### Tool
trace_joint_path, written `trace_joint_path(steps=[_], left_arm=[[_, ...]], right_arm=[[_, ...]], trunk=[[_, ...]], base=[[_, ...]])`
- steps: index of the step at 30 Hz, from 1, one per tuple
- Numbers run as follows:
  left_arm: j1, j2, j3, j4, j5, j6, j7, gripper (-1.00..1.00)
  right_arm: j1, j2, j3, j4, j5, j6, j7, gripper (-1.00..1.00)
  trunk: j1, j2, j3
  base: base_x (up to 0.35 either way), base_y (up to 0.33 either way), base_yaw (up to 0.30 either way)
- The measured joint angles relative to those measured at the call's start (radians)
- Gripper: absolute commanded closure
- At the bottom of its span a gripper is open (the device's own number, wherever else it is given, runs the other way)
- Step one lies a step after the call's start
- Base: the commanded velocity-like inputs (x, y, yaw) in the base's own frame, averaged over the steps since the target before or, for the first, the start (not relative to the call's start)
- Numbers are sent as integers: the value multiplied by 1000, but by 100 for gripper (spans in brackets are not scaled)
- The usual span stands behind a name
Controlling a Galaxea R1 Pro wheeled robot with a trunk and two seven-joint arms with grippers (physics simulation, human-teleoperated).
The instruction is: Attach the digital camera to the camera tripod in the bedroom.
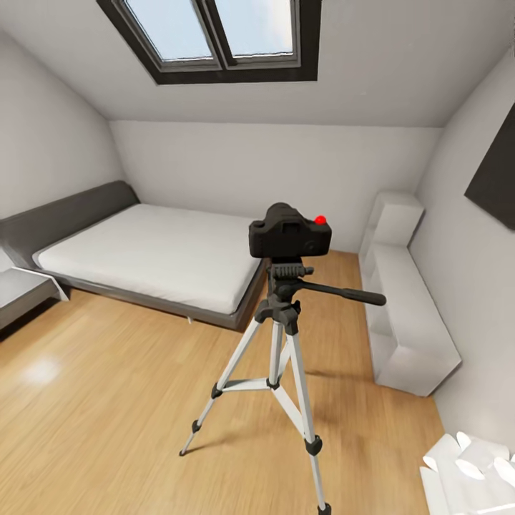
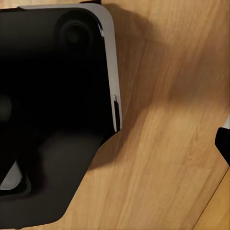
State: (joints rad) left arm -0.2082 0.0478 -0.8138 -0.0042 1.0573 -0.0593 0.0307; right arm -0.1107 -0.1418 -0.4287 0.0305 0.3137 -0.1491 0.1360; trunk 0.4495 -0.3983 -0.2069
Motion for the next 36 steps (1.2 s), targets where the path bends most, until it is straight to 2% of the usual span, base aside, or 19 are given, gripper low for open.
trace_joint_path(steps=[36], left_arm=[[0, 3, 0, 0, 0, 0, 0, -100]], right_arm=[[0, -1, 0, 0, 0, -2, 0, -100]], trunk=[[0, 0, 52]], base=[[0, 0, 0]])
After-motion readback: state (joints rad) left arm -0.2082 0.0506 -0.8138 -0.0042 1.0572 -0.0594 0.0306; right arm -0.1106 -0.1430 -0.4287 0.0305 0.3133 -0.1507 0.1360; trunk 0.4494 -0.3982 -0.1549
